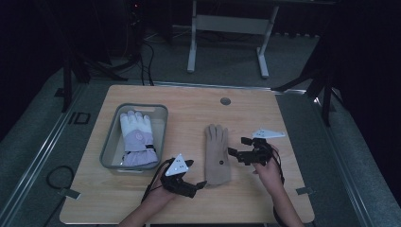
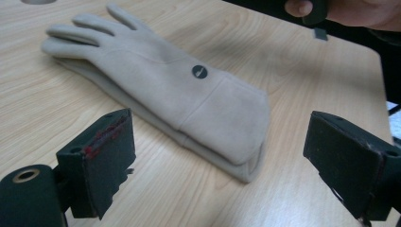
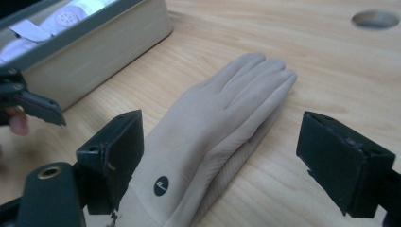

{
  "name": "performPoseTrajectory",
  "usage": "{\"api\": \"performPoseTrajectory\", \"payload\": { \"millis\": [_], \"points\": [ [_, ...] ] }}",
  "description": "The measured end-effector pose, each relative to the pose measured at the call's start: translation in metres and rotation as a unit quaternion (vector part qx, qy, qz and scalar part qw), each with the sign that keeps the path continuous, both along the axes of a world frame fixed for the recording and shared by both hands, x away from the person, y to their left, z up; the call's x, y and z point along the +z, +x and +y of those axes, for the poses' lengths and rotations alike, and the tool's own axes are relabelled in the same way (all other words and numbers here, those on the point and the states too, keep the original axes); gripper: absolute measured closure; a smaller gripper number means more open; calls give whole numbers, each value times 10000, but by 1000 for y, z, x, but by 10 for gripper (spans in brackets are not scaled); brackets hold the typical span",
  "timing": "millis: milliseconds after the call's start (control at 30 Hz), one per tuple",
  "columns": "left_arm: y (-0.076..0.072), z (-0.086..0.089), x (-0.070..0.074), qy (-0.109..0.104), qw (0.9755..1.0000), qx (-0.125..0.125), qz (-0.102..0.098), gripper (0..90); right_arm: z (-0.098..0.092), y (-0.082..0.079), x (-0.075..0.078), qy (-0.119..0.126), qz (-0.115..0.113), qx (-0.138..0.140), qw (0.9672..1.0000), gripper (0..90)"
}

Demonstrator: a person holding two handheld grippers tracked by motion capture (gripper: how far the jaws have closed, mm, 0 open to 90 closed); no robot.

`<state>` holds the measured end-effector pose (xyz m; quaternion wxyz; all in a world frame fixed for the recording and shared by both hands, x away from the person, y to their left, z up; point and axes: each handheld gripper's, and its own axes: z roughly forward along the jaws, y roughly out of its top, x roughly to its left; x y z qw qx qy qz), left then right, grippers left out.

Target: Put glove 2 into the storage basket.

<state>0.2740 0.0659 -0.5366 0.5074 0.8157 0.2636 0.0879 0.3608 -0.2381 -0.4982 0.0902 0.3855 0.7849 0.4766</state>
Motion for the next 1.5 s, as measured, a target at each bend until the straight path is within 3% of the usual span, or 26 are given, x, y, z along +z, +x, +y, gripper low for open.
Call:
{"api": "performPoseTrajectory", "payload": {
  "millis": [67, 200, 300, 400, 667, 900, 1100, 1200, 1267, 1333, 1467, 1500],
  "points": [
    [1, -4, 2, 67, 9999, -115, 69, 99, 1, 0, 0, -5, -106, 99, 9999, 111],
    [2, -13, 5, 228, 9991, -343, 32, 113, 6, 6, -2, -215, -21, 146, 9997, 119],
    [3, -22, 7, 451, 9976, -511, -84, 146, 9, 14, -4, -354, -8, 162, 9992, 168],
    [4, -29, 7, 538, 9964, -634, -170, 164, 9, 24, -5, -396, -30, -48, 9992, 243],
    [4, -46, 4, 902, 9891, -1117, -320, 261, 17, 52, -18, -295, 165, -278, 9990, 275],
    [10, -49, -3, 1110, 9867, -1171, -205, 313, 32, 66, -35, -395, 458, -322, 9977, 275],
    [11, -53, -6, 1241, 9851, -1180, -158, 337, 46, 70, -47, -722, 711, -185, 9947, 280],
    [12, -53, -8, 1383, 9835, -1162, -130, 340, 48, 70, -48, -795, 729, -84, 9941, 351],
    [12, -54, -10, 1439, 9826, -1170, -118, 347, 50, 69, -48, -741, 767, 130, 9942, 517],
    [12, -53, -11, 1454, 9819, -1207, -97, 356, 54, 65, -45, -938, 584, 261, 9935, 620],
    [14, -54, -12, 1534, 9809, -1191, -74, 371, 62, 56, -40, -1353, 297, 337, 9898, 715],
    [14, -55, -13, 1528, 9812, -1179, -70, 371, 65, 53, -39, -1509, 121, 331, 9879, 728]
  ]
}}
